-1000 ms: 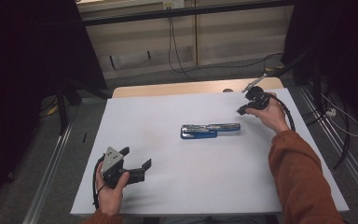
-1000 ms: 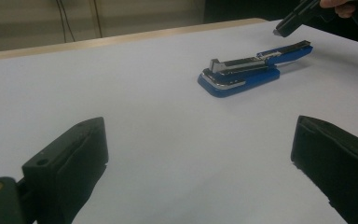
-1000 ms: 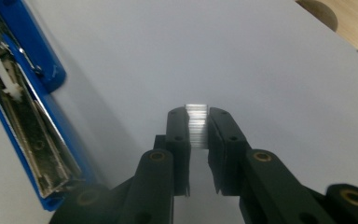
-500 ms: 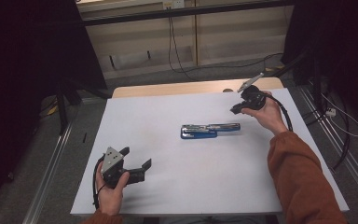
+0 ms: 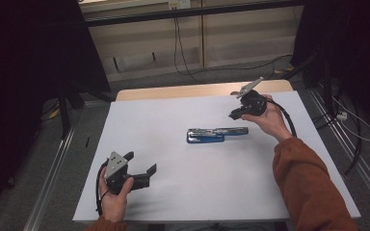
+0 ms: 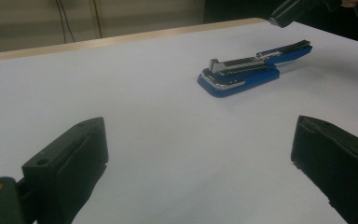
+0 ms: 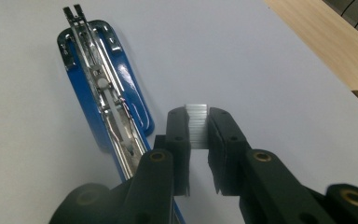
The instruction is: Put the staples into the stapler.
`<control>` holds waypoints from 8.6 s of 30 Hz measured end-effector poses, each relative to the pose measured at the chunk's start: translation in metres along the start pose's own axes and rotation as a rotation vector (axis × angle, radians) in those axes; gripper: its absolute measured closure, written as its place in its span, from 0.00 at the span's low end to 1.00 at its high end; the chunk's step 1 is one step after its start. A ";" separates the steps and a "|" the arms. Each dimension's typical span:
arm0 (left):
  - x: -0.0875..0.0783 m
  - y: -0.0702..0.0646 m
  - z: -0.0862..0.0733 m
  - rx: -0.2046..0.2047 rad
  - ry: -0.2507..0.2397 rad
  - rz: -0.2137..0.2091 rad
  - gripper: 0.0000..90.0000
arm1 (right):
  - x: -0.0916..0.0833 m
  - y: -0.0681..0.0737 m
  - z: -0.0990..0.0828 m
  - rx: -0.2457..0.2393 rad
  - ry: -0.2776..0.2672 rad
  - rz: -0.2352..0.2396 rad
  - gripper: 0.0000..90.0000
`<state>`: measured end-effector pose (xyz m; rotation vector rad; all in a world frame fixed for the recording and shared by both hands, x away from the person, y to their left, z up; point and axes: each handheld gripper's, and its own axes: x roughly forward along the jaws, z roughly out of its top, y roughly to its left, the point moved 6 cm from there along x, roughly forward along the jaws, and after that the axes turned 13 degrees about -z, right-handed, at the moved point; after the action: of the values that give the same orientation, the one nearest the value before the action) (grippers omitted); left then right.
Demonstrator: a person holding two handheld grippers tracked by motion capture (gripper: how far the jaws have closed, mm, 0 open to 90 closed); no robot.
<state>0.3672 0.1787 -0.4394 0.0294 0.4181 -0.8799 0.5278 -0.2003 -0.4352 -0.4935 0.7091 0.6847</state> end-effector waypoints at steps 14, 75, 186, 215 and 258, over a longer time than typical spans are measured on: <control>0.000 0.000 0.000 0.000 0.000 -0.001 0.04 | 0.003 0.020 0.013 -0.041 -0.029 0.045 0.88; 0.001 0.000 0.000 -0.002 0.005 -0.021 0.04 | 0.050 0.086 0.061 -0.178 -0.058 0.203 0.88; 0.001 0.001 -0.001 0.000 0.015 -0.018 0.05 | 0.073 0.094 0.069 -0.241 -0.044 0.216 0.73; 0.001 0.001 -0.002 0.000 0.017 -0.016 0.05 | 0.060 0.077 0.054 0.033 -0.106 0.066 0.11; 0.001 0.005 -0.003 -0.023 0.013 -0.006 0.05 | -0.006 0.059 -0.003 0.330 -0.259 -0.221 0.06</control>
<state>0.3703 0.1818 -0.4434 0.0125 0.4406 -0.8810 0.4807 -0.1649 -0.4435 -0.1713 0.5004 0.4031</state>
